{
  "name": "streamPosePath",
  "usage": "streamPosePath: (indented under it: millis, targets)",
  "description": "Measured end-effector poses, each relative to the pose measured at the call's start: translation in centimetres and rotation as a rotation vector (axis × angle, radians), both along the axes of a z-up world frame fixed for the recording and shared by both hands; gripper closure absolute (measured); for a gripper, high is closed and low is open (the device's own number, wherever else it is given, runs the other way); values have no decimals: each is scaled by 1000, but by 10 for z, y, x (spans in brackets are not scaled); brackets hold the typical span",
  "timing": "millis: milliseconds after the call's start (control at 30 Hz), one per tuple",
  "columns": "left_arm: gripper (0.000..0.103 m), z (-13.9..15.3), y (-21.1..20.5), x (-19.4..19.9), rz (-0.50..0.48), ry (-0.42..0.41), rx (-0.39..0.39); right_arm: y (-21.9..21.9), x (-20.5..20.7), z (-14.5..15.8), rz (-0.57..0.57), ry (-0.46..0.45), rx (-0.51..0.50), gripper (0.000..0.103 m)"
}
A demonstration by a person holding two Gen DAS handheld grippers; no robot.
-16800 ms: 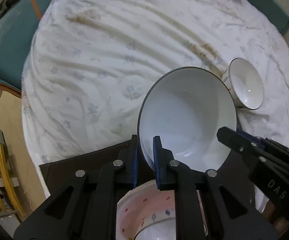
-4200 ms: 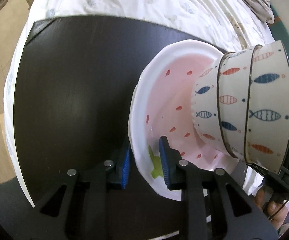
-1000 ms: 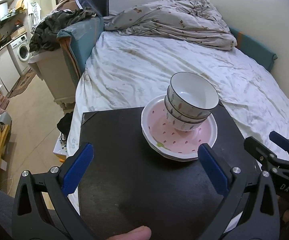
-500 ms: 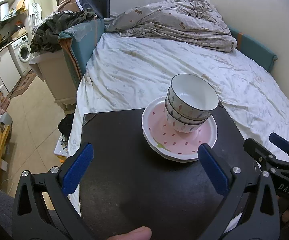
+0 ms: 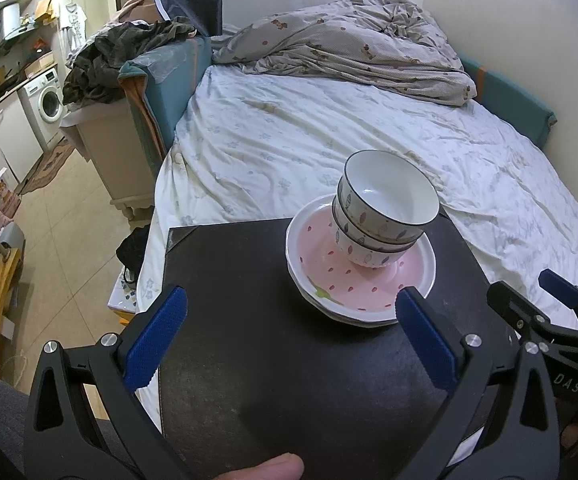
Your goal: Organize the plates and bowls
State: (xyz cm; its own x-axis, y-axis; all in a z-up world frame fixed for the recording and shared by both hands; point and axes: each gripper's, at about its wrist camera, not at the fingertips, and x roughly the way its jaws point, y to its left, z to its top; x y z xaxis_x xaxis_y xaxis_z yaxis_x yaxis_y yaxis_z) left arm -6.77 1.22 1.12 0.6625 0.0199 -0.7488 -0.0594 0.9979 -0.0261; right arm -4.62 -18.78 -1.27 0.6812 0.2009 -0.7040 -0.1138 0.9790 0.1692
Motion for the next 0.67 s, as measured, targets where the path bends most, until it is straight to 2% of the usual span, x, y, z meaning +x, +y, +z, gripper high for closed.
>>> streamPosePath:
  millis: [667]
  targets:
    - [0, 1, -4, 0, 10, 2, -3, -10, 2, 2, -4, -6, 14, 0]
